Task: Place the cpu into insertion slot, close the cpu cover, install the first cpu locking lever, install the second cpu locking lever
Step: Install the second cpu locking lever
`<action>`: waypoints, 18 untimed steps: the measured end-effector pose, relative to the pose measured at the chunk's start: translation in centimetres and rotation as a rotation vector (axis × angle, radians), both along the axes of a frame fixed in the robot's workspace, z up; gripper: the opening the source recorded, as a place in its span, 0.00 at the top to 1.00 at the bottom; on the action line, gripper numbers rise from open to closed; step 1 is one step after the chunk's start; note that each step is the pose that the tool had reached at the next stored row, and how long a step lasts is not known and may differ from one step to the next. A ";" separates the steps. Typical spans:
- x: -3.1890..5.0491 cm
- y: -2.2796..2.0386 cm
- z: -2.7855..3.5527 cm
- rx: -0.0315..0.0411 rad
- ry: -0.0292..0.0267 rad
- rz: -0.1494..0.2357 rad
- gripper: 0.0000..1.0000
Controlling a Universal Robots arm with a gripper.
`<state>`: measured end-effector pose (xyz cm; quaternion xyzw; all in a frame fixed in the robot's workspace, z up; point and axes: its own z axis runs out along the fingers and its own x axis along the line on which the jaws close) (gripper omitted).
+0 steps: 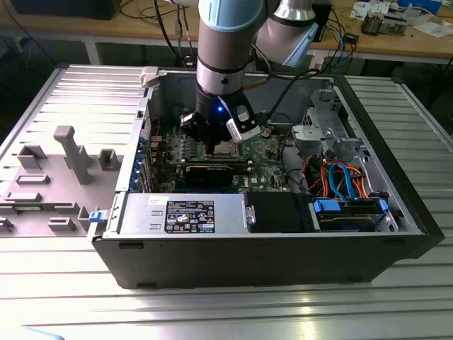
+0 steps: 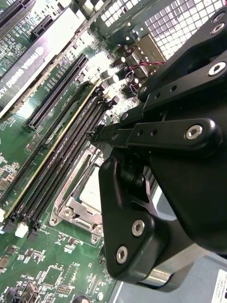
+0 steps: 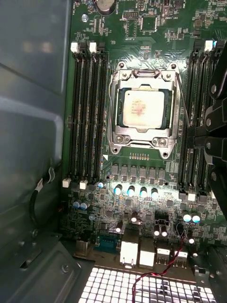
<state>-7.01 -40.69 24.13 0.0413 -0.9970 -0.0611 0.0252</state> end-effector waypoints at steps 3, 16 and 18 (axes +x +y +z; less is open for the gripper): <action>0.00 0.00 0.00 0.0001 0.0000 0.000 0.89; 0.57 -0.01 -0.06 0.0101 0.0287 0.000 0.89; 0.57 -0.02 -0.22 0.0119 0.0336 0.000 0.89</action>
